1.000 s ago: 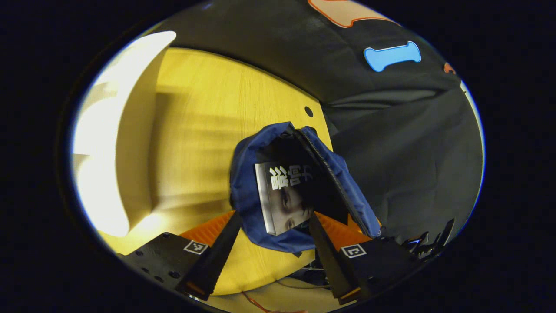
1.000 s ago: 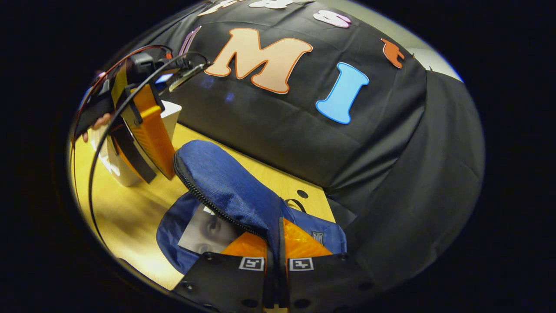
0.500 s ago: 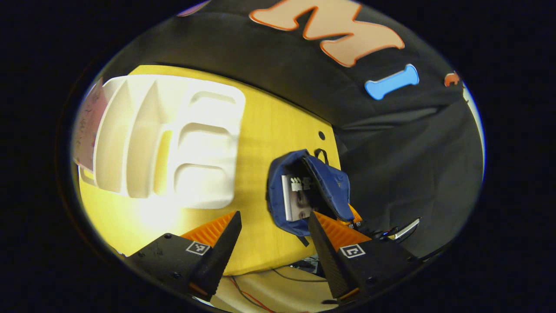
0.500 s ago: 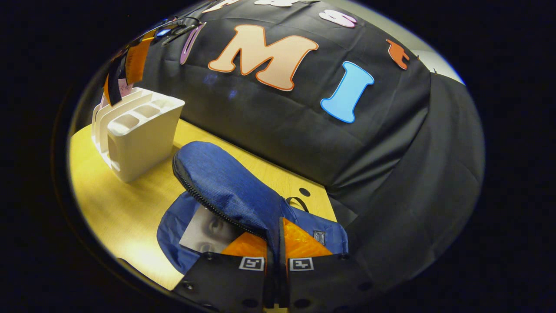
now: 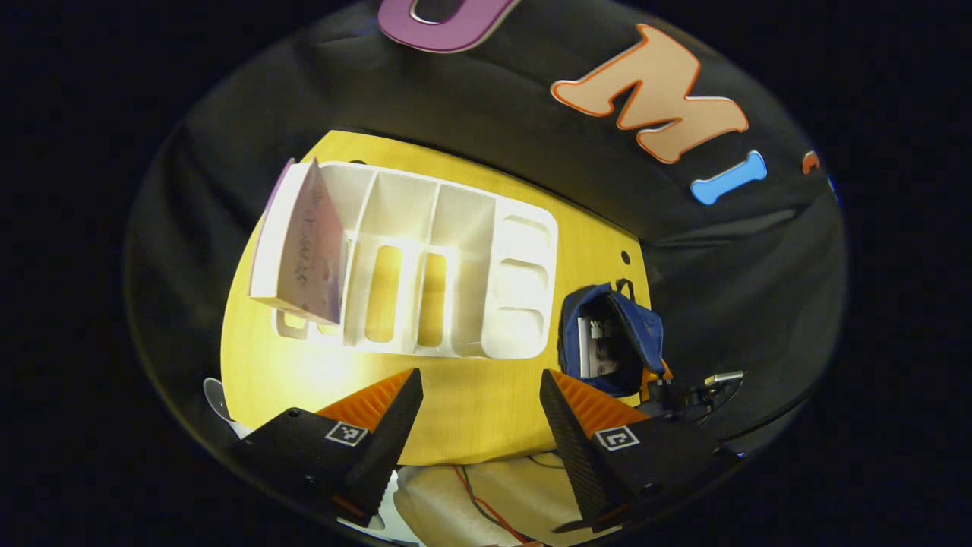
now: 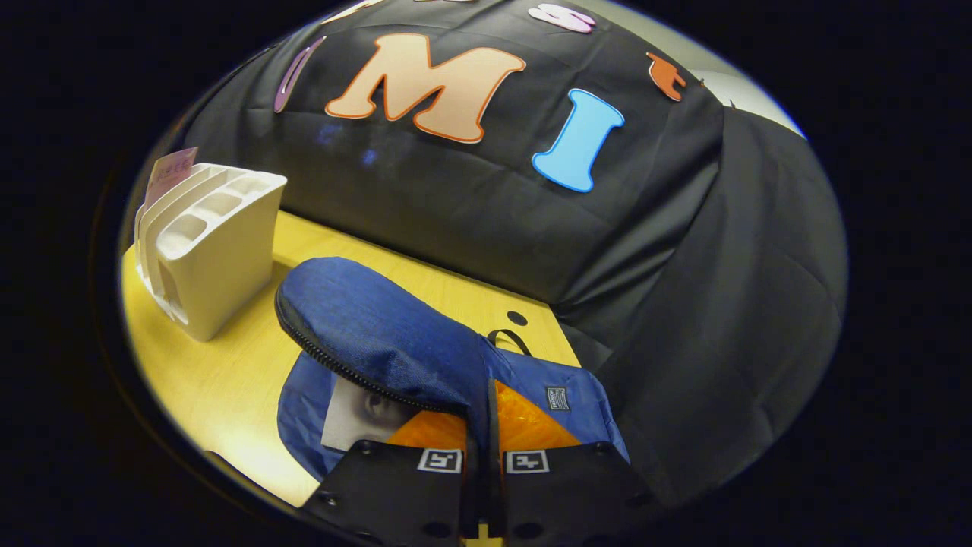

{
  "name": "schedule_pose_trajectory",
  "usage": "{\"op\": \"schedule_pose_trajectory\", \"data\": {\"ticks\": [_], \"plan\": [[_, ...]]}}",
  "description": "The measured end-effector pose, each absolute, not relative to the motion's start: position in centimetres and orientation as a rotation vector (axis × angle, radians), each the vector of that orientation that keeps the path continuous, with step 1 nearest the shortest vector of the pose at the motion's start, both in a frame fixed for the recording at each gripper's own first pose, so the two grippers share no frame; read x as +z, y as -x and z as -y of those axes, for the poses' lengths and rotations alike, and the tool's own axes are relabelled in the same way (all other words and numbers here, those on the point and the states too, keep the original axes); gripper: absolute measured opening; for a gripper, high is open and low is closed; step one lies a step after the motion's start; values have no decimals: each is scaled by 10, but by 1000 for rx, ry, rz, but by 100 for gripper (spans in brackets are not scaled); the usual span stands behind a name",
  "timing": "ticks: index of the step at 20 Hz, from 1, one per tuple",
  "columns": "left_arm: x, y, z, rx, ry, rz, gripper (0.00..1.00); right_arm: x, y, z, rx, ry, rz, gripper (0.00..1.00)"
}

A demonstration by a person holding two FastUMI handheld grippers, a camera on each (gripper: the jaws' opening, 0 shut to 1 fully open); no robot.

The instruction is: Open the schoolbag, grab two books from the bookshelf and put them into the schoolbag.

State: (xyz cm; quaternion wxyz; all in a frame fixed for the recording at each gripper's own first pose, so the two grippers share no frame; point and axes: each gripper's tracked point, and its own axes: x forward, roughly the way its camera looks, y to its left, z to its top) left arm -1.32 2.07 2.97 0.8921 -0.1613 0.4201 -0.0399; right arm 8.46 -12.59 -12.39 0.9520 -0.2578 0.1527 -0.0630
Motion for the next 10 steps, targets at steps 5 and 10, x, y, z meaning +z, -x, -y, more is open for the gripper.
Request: {"op": "schedule_pose_trajectory", "data": {"ticks": [5, 10], "plan": [[58, 6, -88, -5, 306, -837, 93, -126, -86, 125, -177, 534, -330, 7], [74, -20, -161, 101, 183, -804, 92, -128, -85, 127, -221, 519, -338, 7]]}}
